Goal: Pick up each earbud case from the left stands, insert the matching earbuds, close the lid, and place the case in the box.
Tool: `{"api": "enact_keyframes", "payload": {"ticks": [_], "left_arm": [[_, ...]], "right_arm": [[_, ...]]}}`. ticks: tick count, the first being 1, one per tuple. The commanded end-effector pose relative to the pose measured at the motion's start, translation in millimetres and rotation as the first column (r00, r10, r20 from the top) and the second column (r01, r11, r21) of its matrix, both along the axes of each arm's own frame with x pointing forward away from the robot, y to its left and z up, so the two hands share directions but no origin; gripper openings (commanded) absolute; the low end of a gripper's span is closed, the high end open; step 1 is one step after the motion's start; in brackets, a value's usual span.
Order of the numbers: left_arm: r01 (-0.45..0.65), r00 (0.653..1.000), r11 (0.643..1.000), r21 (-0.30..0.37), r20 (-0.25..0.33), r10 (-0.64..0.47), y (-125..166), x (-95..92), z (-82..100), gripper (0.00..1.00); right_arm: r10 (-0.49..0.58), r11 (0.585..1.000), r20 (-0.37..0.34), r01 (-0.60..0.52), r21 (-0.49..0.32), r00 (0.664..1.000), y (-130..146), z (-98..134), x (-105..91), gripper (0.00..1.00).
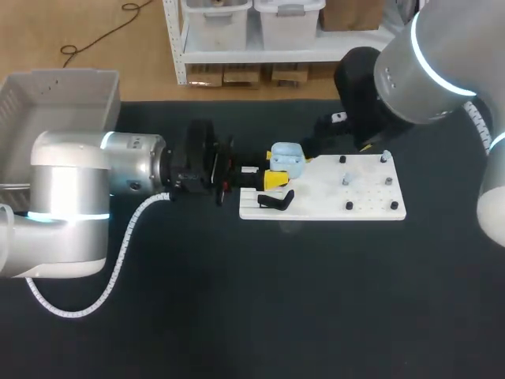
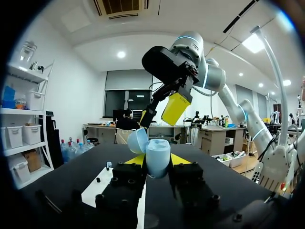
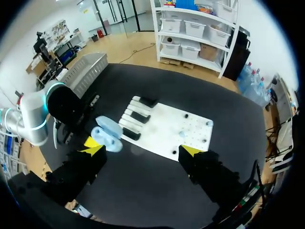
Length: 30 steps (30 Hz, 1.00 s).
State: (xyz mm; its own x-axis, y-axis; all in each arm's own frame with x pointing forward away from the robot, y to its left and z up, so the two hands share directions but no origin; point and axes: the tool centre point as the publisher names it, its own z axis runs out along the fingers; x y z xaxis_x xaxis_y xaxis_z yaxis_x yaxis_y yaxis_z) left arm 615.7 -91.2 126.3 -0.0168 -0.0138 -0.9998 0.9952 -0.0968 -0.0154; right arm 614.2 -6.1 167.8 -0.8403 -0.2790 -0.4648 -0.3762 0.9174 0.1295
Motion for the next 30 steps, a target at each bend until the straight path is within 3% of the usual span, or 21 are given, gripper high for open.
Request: {"api": "enact_keyframes", "payload": {"ticks": [1, 11, 22, 30], "left_arm": [[-0.008, 1.0, 1.0, -0.007, 0.012, 0.008, 12.9, -5.0, -1.1, 0.0], [-0.021, 0.999, 0.999, -0.029, 0.025, 0.021, 25.9, -10.1, -6.7, 0.0], [-0.022, 0.999, 0.999, -0.03, 0.026, 0.023, 25.9, -10.6, -7.3, 0.0], [-0.022, 0.999, 0.999, -0.03, 0.026, 0.023, 25.9, -10.6, -7.3, 0.0]], "right_arm": [[0.0, 1.0, -0.018, 0.0, -0.012, 1.0, -15.1, 11.3, -2.8, 1.0], [-0.013, 0.998, -0.135, 0.004, -0.062, 0.991, -50.1, -2.4, 23.5, 1.0], [-0.059, 0.988, -0.24, 0.022, -0.154, 0.969, -79.0, -41.8, 59.5, 1.0], [-0.052, 0.976, -0.308, -0.017, -0.218, 0.95, -95.7, -65.6, 74.9, 1.0]]}}
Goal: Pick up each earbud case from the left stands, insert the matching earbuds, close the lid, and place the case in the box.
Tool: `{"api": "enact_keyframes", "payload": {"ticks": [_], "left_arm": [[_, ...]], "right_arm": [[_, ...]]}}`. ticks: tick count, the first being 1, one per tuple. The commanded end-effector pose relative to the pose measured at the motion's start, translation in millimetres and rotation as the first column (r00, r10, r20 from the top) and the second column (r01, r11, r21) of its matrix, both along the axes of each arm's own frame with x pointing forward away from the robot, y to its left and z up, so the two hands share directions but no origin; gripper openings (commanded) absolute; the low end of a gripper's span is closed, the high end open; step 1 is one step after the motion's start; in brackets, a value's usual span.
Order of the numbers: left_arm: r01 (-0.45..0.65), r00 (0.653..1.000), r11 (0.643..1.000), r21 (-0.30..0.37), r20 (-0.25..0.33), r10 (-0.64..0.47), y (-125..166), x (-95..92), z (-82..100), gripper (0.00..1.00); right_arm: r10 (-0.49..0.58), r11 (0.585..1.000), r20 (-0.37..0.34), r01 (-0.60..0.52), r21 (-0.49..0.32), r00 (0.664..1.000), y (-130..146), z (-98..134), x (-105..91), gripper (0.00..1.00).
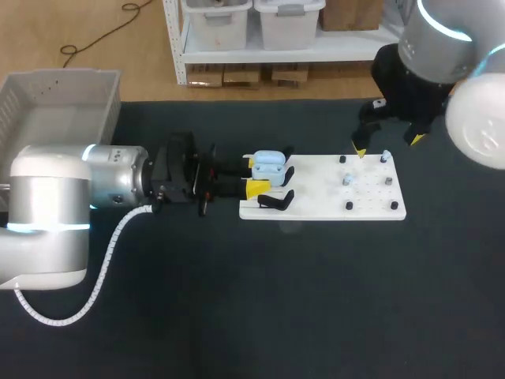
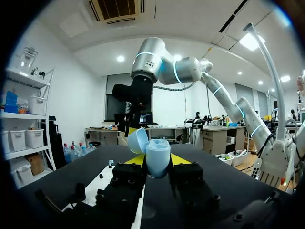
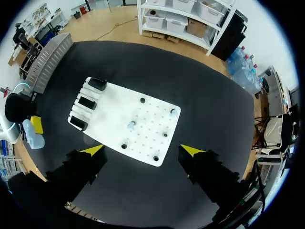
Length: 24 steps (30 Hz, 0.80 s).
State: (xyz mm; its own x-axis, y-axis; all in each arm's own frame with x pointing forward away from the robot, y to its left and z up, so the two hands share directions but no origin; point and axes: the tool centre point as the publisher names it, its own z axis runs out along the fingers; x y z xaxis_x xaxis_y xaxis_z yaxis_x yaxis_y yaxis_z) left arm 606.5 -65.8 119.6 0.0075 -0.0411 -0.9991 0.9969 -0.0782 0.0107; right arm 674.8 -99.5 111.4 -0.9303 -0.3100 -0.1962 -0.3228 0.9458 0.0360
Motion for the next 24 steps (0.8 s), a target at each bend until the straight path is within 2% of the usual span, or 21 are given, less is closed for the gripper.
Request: {"api": "enact_keyframes", "payload": {"ticks": [1, 10, 19, 24], "left_arm": [[-0.004, 1.0, 1.0, -0.002, 0.002, 0.004, 0.5, -1.4, -0.6, 0.0], [-0.004, 1.0, 1.0, -0.002, 0.002, 0.004, 0.5, -1.4, -0.6, 0.0], [-0.004, 1.0, 1.0, -0.002, 0.002, 0.004, 0.5, -1.4, -0.6, 0.0], [-0.004, 1.0, 1.0, -0.002, 0.002, 0.004, 0.5, -1.4, -0.6, 0.0]], "right_arm": [[0.02, 0.999, -0.092, -0.024, -0.04, 0.996, -4.9, -12.1, 17.5, 1.0], [0.095, 0.981, -0.22, -0.129, -0.147, 0.971, -23.1, -34.0, 33.8, 1.0], [0.154, 0.956, -0.246, -0.208, -0.209, 0.957, -37.8, -52.7, 44.4, 1.0], [0.169, 0.953, -0.241, -0.221, -0.208, 0.956, -45.7, -61.1, 54.0, 0.85]]}}
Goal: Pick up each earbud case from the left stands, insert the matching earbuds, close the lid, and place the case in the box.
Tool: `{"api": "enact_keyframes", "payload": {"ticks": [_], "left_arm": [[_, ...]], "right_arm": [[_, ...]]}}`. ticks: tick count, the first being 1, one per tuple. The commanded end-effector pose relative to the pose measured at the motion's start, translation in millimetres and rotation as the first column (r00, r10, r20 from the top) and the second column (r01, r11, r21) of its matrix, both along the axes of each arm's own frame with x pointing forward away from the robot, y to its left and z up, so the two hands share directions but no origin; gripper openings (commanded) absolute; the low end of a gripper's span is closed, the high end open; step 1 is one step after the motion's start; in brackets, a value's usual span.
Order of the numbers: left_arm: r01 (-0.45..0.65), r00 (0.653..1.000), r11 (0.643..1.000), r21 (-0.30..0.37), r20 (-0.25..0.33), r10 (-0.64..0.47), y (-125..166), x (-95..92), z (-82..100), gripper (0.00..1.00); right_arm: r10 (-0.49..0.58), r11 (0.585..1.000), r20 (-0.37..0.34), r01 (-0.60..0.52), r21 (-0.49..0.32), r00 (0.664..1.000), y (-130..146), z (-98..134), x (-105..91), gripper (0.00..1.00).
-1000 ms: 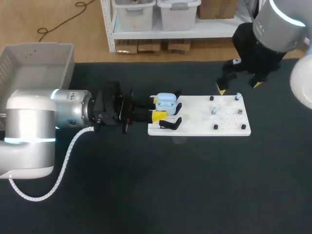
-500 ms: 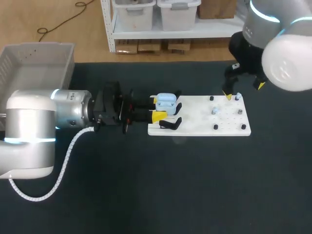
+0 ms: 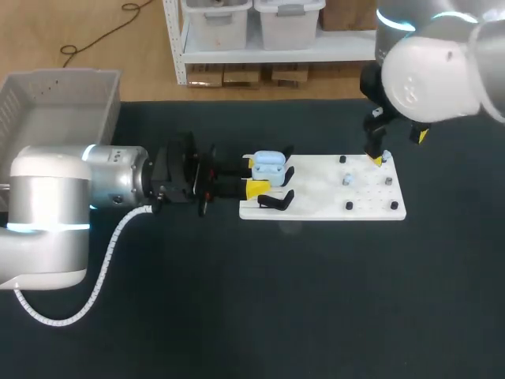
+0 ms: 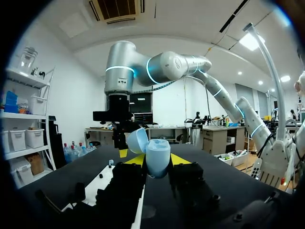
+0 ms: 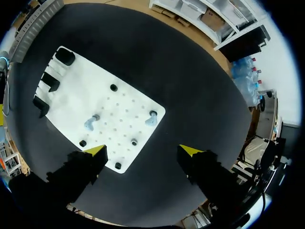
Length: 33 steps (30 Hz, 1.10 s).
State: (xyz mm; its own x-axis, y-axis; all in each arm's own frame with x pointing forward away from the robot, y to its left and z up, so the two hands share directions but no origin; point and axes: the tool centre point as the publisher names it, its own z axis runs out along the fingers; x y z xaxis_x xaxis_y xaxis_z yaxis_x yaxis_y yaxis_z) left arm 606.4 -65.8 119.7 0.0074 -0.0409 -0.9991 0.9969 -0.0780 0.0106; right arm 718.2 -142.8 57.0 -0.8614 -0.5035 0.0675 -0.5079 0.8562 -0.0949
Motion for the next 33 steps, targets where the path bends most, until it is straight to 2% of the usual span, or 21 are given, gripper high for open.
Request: {"api": "enact_keyframes", "payload": {"ticks": [1, 4, 5, 10, 14, 22, 33], "left_arm": [[-0.004, 1.0, 1.0, -0.002, 0.002, 0.004, 0.5, -1.2, -0.7, 0.0], [-0.004, 1.0, 1.0, -0.002, 0.002, 0.004, 0.5, -1.2, -0.7, 0.0], [-0.004, 1.0, 1.0, -0.002, 0.002, 0.004, 0.5, -1.2, -0.7, 0.0], [-0.004, 1.0, 1.0, -0.002, 0.002, 0.004, 0.5, -1.2, -0.7, 0.0], [-0.004, 1.0, 1.0, -0.002, 0.002, 0.004, 0.5, -1.2, -0.7, 0.0], [-0.004, 1.0, 1.0, -0.002, 0.002, 0.004, 0.5, -1.2, -0.7, 0.0], [-0.004, 1.0, 1.0, -0.002, 0.002, 0.004, 0.5, -1.2, -0.7, 0.0]], "right_arm": [[0.003, 1.0, -0.034, -0.003, -0.008, 0.999, -3.2, -8.5, 12.4, 0.82], [0.018, 1.0, -0.026, -0.018, -0.008, 1.0, -3.7, -11.1, 15.4, 0.69], [0.024, 1.0, -0.023, -0.024, -0.009, 0.999, -3.5, -11.9, 16.2, 0.61], [0.045, 0.999, -0.017, -0.045, -0.012, 0.999, -2.8, -15.4, 19.2, 0.49], [0.062, 0.998, -0.006, -0.062, -0.017, 0.998, -1.7, -20.1, 20.7, 0.48], [0.077, 0.997, 0.073, -0.076, -0.028, 0.994, -3.3, -31.3, 22.6, 0.49], [0.094, 0.995, 0.094, -0.092, -0.033, 0.991, -5.4, -36.5, 24.7, 0.45]]}}
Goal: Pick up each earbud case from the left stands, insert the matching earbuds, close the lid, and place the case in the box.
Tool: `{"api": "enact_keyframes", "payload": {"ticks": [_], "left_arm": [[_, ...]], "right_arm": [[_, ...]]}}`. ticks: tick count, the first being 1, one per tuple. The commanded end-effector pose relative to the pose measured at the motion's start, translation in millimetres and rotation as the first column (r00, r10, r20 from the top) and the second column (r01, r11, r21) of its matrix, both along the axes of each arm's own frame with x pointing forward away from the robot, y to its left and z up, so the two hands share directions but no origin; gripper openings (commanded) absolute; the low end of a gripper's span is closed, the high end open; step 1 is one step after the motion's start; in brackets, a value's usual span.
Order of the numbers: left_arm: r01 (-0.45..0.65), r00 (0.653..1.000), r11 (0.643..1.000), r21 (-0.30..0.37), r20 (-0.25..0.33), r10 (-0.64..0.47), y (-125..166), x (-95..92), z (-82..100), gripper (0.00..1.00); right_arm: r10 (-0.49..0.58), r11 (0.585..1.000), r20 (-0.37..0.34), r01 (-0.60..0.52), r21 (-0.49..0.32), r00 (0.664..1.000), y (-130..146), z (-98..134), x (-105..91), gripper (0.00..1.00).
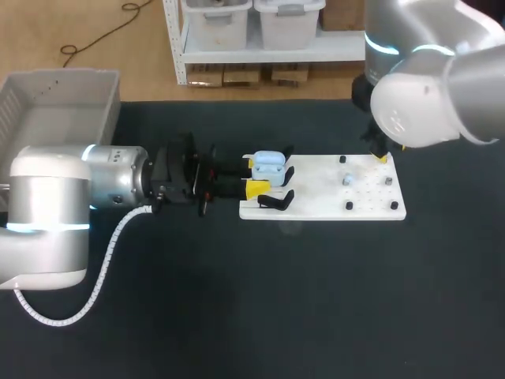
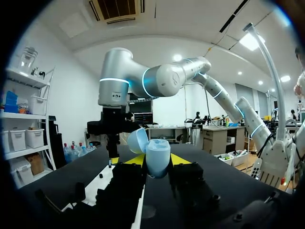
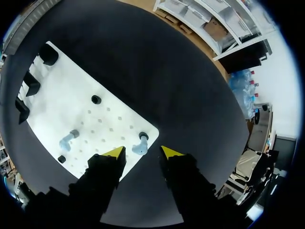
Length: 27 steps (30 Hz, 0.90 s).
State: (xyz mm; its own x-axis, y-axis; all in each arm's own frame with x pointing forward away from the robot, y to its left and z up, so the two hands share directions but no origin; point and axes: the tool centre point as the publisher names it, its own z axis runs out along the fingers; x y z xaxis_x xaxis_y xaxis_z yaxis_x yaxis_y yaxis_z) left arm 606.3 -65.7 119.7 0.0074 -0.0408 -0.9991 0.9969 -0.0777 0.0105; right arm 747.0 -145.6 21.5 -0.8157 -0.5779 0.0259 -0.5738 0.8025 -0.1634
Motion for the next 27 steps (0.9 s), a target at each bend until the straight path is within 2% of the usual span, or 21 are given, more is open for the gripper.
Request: {"api": "enact_keyframes", "payload": {"ticks": [1, 9, 19, 27], "left_arm": [[-0.003, 1.0, 1.0, -0.002, 0.002, 0.003, 0.4, -1.1, -0.7, 0.0], [-0.003, 1.0, 1.0, -0.002, 0.002, 0.003, 0.4, -1.1, -0.7, 0.0], [-0.003, 1.0, 1.0, -0.002, 0.002, 0.003, 0.4, -1.1, -0.7, 0.0], [-0.003, 1.0, 1.0, -0.002, 0.002, 0.003, 0.4, -1.1, -0.7, 0.0]], "right_arm": [[0.005, 1.0, 0.025, -0.005, 0.009, 1.0, -2.5, -1.2, -3.6, 0.45], [0.022, 1.0, 0.033, -0.021, -0.002, 0.999, 0.8, -5.4, -0.3, 0.45], [0.031, 0.999, 0.048, -0.03, -0.022, 0.998, 0.9, -10.1, 4.8, 0.37], [0.033, 0.999, 0.054, -0.031, -0.031, 0.998, -0.9, -12.9, 7.2, 0.35]]}}
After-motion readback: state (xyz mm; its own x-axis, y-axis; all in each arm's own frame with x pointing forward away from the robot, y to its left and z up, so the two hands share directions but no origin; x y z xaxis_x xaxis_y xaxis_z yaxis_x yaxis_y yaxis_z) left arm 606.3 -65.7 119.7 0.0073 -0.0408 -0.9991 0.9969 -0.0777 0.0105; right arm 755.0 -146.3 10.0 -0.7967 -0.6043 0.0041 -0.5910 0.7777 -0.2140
